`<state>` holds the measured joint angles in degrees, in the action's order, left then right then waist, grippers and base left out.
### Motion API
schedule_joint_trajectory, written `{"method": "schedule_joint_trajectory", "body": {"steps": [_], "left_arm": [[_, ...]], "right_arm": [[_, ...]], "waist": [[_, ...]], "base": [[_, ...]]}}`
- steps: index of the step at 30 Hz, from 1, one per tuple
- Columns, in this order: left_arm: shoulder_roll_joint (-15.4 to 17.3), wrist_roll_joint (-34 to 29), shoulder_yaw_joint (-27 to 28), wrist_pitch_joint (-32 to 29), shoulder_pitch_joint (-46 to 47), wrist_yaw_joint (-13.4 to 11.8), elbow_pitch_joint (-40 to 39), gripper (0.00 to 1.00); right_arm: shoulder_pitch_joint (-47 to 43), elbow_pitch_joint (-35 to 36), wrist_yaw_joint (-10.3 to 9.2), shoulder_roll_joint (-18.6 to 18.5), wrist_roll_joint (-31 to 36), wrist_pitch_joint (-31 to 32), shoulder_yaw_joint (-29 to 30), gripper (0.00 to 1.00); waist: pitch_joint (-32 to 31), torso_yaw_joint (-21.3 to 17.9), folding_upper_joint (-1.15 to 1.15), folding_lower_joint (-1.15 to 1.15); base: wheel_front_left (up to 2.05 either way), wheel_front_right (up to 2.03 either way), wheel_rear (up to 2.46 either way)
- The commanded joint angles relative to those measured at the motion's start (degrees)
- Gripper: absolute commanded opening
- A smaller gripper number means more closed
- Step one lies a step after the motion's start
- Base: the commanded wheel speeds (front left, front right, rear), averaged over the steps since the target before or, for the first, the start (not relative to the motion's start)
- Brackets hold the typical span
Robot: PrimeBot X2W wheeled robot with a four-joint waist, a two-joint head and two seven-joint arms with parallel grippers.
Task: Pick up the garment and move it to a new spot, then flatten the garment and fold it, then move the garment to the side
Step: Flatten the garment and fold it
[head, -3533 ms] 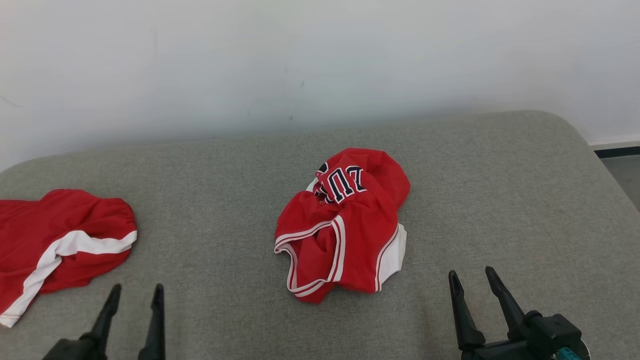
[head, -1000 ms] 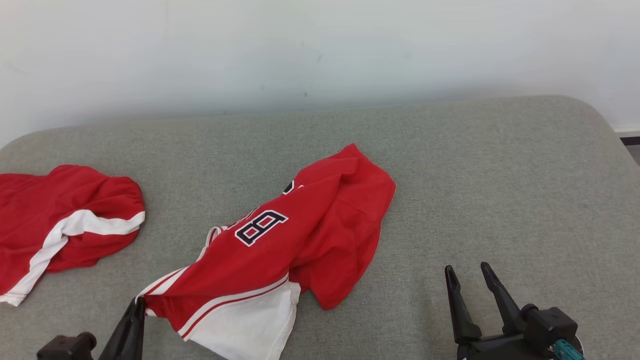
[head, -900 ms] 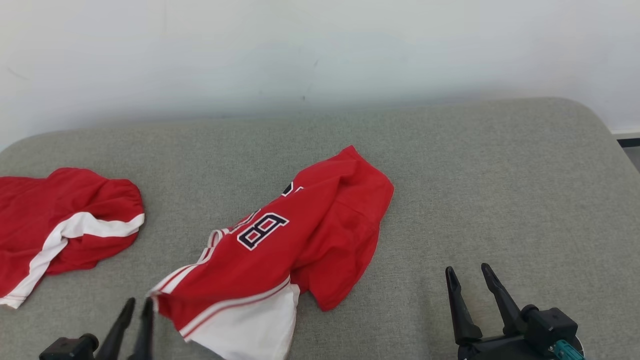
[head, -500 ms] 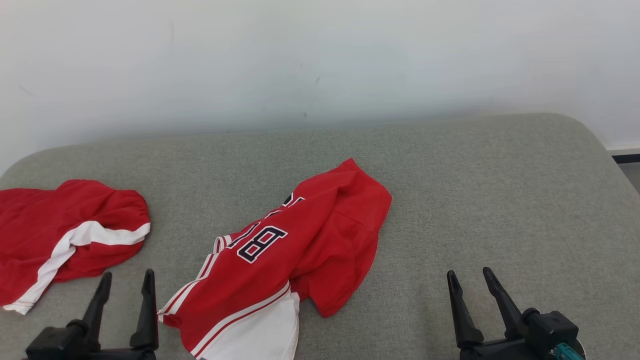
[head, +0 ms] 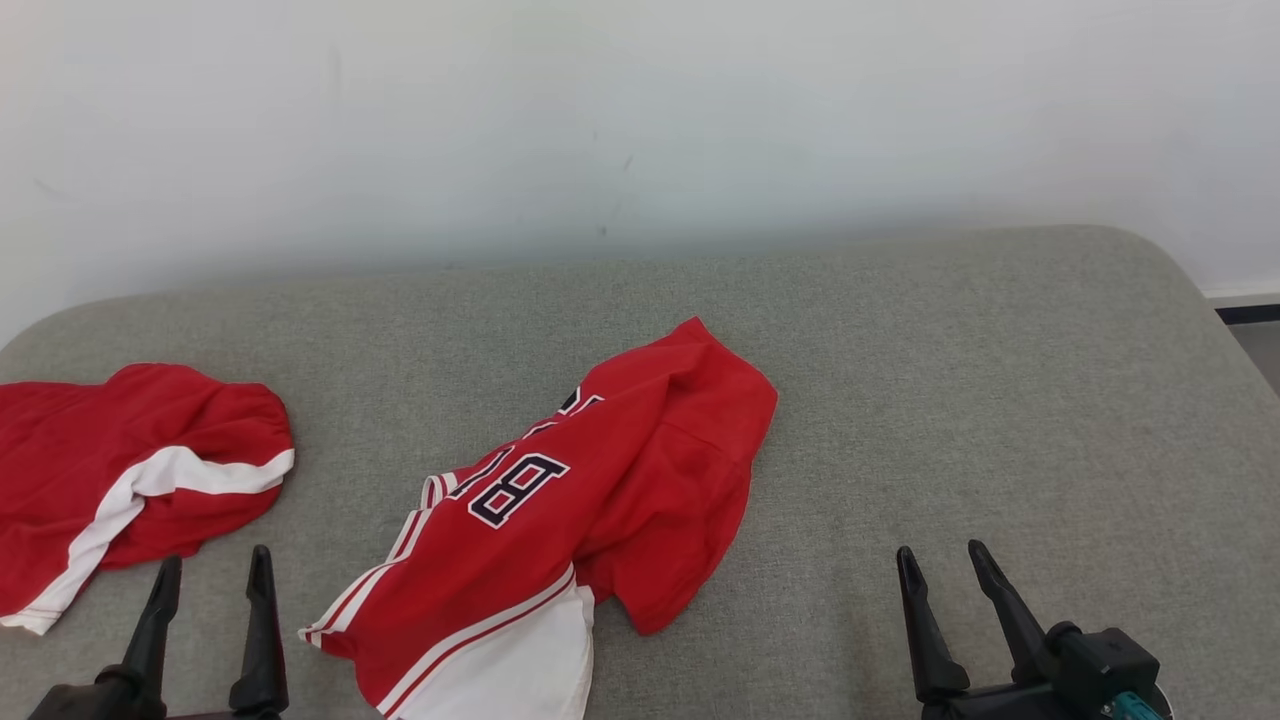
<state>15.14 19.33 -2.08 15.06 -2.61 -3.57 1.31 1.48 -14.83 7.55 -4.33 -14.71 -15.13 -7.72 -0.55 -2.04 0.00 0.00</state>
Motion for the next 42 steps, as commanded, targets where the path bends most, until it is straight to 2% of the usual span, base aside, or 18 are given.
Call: {"method": "schedule_joint_trajectory", "body": {"steps": [1,11,22,27,33,42], "left_arm": [[-0.42,-0.94,0.78,0.16,-0.57,0.68,0.06,1.0],[-3.09,-4.37,4.57,0.16,-0.7,6.08,1.13,1.0],[-5.25,-7.37,4.97,0.16,1.19,8.77,1.97,1.0],[-5.99,-8.3,4.42,0.16,2.46,9.58,2.37,1.0],[-7.08,-9.01,3.16,0.16,4.71,10.49,2.9,1.0],[-8.32,-9.3,0.8,0.16,7.66,10.97,4.09,1.0]], "right_arm": [[-0.46,0.01,-0.13,0.07,-0.01,-0.03,0.2,1.0],[-0.35,-0.98,-0.13,0.34,-0.17,-0.03,0.6,1.0],[5.24,-5.48,-0.13,-1.35,-0.75,0.79,-2.09,1.0],[10.99,-10.37,-0.13,-2.17,-1.48,2.35,-4.36,1.0],[19.93,-19.84,-0.13,-2.58,-2.94,3.45,-6.85,1.0],[28.48,-33.57,-0.13,-2.94,-5.61,2.83,-8.24,1.0]], "waist": [[0.05,-0.02,0.0,0.0],[0.01,0.23,0.0,0.0],[0.58,1.97,0.0,0.0],[1.55,3.71,0.0,0.0],[4.25,6.88,0.0,0.0],[7.2,10.73,0.0,0.0]], "base": [[0.0,0.0,0.0],[0.0,0.0,0.0],[0.0,0.0,0.0],[0.0,0.0,0.0],[0.0,0.0,0.0],[0.0,0.0,0.0]]}}
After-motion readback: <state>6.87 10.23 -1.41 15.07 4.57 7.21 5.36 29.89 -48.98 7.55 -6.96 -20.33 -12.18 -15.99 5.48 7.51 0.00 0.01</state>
